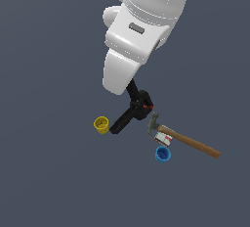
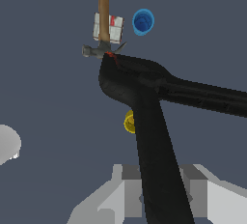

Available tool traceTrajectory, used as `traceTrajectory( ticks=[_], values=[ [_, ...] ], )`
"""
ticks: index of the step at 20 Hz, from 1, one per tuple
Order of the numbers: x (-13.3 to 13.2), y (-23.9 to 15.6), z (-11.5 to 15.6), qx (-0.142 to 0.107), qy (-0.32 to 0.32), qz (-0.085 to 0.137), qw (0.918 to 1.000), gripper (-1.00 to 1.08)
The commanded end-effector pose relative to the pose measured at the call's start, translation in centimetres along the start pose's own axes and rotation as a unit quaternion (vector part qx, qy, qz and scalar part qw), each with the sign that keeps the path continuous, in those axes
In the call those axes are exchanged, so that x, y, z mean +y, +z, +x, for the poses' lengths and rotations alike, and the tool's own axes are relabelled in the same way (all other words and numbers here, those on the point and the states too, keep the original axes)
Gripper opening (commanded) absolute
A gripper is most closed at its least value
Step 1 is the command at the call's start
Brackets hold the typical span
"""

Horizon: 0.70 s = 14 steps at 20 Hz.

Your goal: Pick up a designated object from a clutter of objects.

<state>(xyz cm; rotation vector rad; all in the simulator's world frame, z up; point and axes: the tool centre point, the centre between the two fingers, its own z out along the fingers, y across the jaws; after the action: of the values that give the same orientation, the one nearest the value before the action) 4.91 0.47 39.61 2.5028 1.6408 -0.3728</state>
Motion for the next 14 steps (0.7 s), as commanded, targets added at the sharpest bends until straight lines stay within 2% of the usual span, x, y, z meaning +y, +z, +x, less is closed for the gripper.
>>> traceTrajectory(
  ticks=[1,14],
  values=[
    [0.0,-1.2,0.3,0.001,0.0,-0.002,1.0,-1.0],
    [0.0,-7.3,1.9,0.001,0.0,-0.002,1.0,-1.0]
  ],
)
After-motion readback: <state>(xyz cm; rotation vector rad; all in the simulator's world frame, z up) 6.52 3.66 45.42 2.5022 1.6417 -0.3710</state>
